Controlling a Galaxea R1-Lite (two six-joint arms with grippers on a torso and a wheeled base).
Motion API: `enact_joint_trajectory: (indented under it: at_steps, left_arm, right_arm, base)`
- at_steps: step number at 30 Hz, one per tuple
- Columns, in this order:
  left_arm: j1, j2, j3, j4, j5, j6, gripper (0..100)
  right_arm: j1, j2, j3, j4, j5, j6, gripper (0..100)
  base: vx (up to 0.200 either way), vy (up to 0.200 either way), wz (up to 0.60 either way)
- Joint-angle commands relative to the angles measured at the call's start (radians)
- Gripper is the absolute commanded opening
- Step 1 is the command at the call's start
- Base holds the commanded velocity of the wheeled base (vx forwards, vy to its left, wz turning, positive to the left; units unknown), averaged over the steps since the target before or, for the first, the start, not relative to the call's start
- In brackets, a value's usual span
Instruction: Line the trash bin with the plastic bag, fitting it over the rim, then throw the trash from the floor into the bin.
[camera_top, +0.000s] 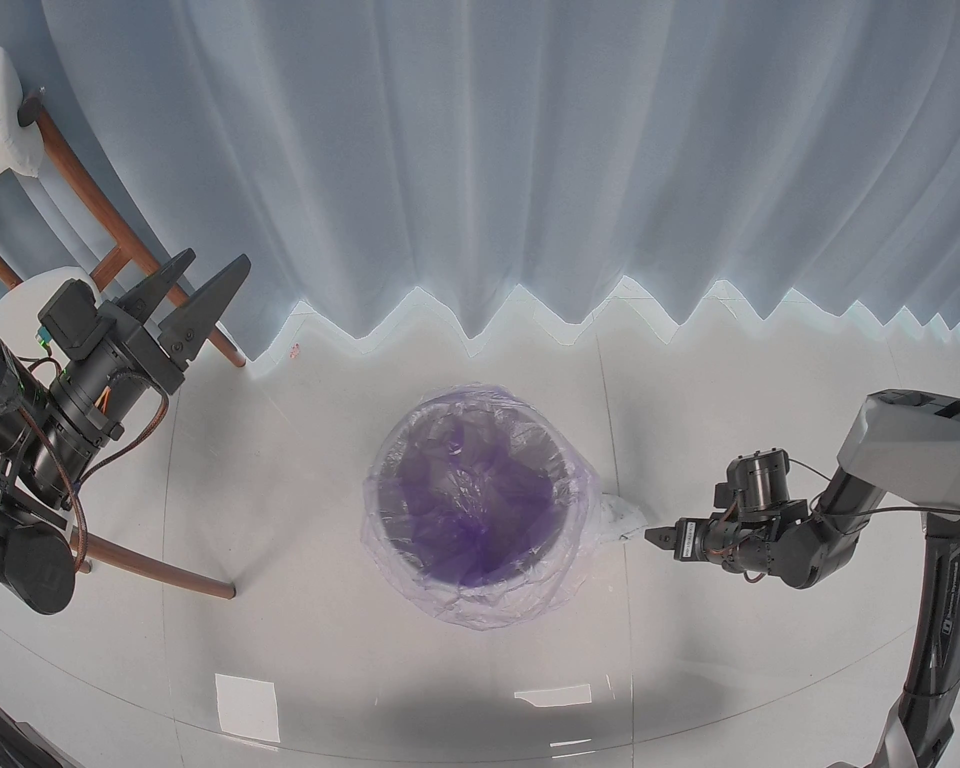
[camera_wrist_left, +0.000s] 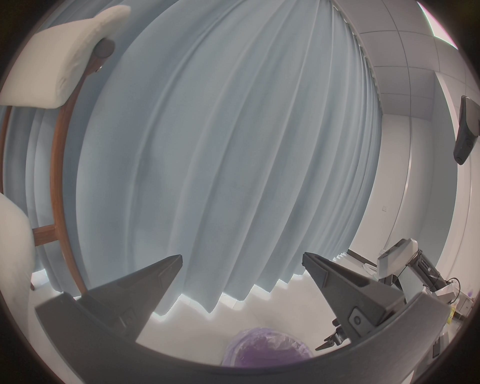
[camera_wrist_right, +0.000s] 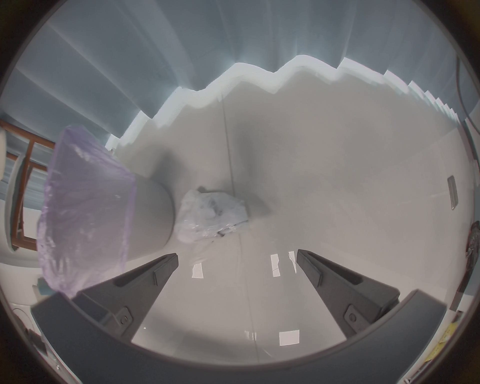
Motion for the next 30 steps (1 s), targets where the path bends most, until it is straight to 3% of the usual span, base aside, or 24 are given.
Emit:
enact_joint_trajectory:
  at_steps: [1,10,16,24,30]
  left_arm:
    - [0.012,-0.006,-0.039,-0.004,0.018,0.0,100]
    - [0.063,-0.004,-0.073,0.002,0.009,-0.009,100]
    - [0.063,0.001,-0.11,-0.001,0.016,-0.031,100]
    - [0.078,0.025,-0.099,-0.004,0.009,-0.042,100]
    - [0.081,0.027,-0.096,-0.004,0.009,-0.042,100]
  right_arm:
    - [0.081,0.166,-0.091,-0.032,-0.049,-0.018,100]
    - [0.193,0.255,-0.202,-0.009,-0.078,-0.03,100]
    - [0.194,0.254,-0.234,0.054,-0.08,-0.061,100]
    - [0.19,0.258,-0.367,0.277,-0.072,-0.06,100]
    - [0.186,0.294,-0.467,0.309,-0.072,-0.063,100]
  base:
    - [0.0,0.0,0.0]
    - [0.0,0.0,0.0]
    - [0.0,0.0,0.0]
    - [0.0,0.0,0.0]
    - [0.0,0.0,0.0]
